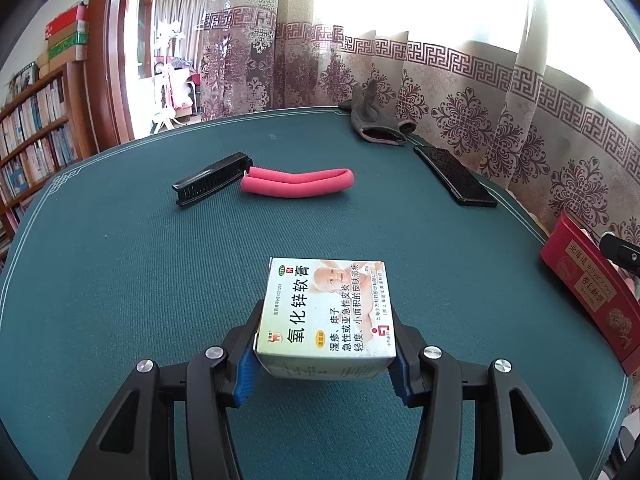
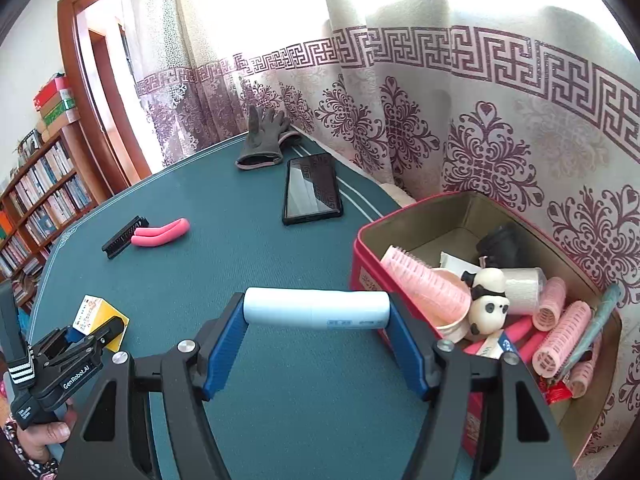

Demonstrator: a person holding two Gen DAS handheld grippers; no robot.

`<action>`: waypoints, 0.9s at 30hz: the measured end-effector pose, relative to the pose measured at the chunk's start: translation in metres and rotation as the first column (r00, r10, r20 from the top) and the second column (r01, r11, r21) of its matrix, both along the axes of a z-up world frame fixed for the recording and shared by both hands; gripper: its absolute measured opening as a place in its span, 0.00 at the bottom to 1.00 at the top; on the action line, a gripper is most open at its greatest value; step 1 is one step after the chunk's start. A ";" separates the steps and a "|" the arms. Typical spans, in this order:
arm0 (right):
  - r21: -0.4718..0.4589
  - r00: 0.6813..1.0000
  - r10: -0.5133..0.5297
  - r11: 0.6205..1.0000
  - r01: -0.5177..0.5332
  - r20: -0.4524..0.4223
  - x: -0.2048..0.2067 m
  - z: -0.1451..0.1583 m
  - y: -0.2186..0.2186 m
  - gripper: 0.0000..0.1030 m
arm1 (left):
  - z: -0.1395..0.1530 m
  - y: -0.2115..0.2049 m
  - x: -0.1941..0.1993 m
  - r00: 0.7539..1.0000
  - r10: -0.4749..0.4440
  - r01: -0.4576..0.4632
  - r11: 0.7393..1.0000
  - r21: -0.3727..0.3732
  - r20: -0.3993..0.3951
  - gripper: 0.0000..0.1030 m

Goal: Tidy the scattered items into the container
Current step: 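Carry the ointment box and pale blue tube toward the red tin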

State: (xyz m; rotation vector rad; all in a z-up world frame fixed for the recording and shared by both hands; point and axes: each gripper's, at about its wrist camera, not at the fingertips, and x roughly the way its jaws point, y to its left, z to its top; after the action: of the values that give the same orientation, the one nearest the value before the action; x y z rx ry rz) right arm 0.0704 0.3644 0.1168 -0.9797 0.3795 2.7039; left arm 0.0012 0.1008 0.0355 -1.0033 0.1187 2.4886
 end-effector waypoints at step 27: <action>-0.028 0.976 -0.203 0.979 0.201 -0.073 0.054 0.009 0.077 0.70 | 0.024 0.074 0.031 0.986 -0.166 0.166 0.986 -0.022 -0.025 0.53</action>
State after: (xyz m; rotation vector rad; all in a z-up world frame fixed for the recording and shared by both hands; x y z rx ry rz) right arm 0.1247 0.4416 0.1255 -0.7983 0.4940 2.5618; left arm 0.0319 0.1748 0.0594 -0.9283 0.2272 2.3539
